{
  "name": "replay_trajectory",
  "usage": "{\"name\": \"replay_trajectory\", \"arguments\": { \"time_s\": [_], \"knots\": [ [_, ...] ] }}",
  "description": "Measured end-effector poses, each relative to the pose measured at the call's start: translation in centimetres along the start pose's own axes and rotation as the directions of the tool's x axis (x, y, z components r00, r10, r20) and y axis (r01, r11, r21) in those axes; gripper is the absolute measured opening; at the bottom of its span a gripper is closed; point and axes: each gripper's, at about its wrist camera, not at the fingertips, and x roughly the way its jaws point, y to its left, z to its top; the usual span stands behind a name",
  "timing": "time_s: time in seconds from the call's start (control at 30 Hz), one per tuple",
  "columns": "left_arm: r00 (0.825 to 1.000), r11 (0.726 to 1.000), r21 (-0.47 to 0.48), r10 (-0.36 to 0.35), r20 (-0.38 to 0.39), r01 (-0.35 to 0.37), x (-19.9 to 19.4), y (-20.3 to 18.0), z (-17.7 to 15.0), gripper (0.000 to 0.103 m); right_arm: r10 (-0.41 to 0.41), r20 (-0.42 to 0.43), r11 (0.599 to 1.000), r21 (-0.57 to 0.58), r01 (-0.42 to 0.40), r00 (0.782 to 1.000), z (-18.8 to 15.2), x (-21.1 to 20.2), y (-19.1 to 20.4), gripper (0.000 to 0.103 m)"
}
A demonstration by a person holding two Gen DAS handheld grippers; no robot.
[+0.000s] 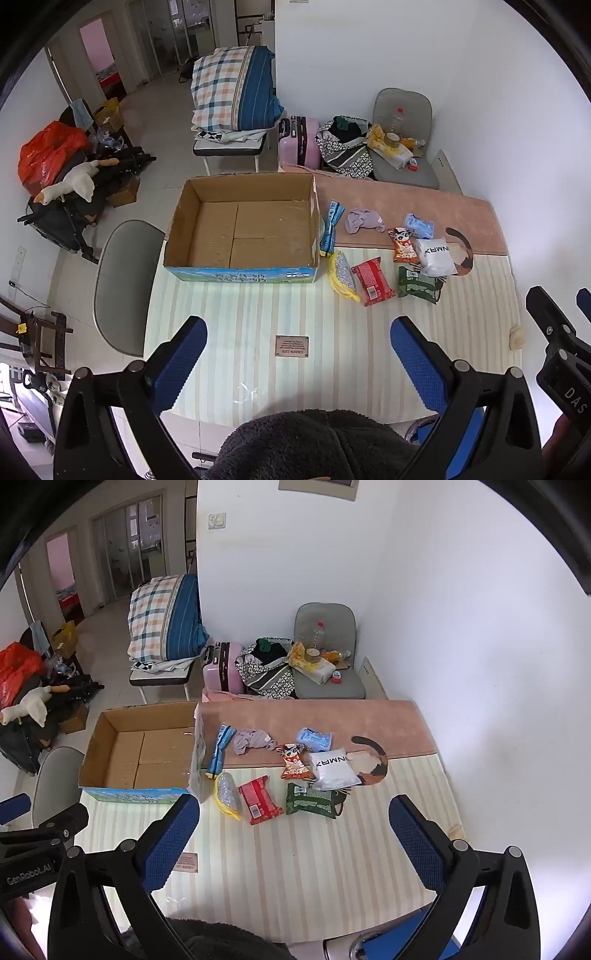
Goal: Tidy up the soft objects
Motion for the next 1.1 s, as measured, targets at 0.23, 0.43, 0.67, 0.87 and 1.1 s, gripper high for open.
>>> {"name": "replay_trajectory", "arguments": {
  "time_s": [0.23, 0.43, 0.67, 0.87, 1.1],
  "knots": [
    [1.0, 1.0, 0.0, -0.005, 0.005, 0.005, 0.0, 0.0, -0.1, 0.102, -0.007, -0.005, 1.0, 0.005, 0.007, 1.0, 0.3, 0.2, 0.0, 0.103],
    [1.0, 1.0, 0.004, 0.004, 0.023, -0.004, -1.3, -0.5, 1.3, 0.102, 0.002, 0.022, 1.0, 0.001, -0.002, 1.0, 0.0, -0.8, -0.1, 0.103],
    [0.998, 1.0, 0.01, 0.0, 0.058, 0.0, -2.1, -0.2, 0.4, 0.102, 0.001, 0.045, 1.0, 0.002, -0.001, 0.999, 0.0, -1.9, -0.2, 0.103],
    [0.997, 1.0, 0.009, 0.006, 0.077, -0.006, -2.6, 0.0, 0.2, 0.102, 0.007, 0.057, 1.0, 0.002, -0.007, 0.998, 0.2, -2.6, 0.1, 0.103],
    [0.996, 1.0, 0.01, 0.009, 0.09, -0.01, -2.9, 0.3, 0.3, 0.102, 0.012, 0.075, 1.0, -0.001, -0.011, 0.997, 0.3, -3.2, 0.2, 0.103]
  ]
}}
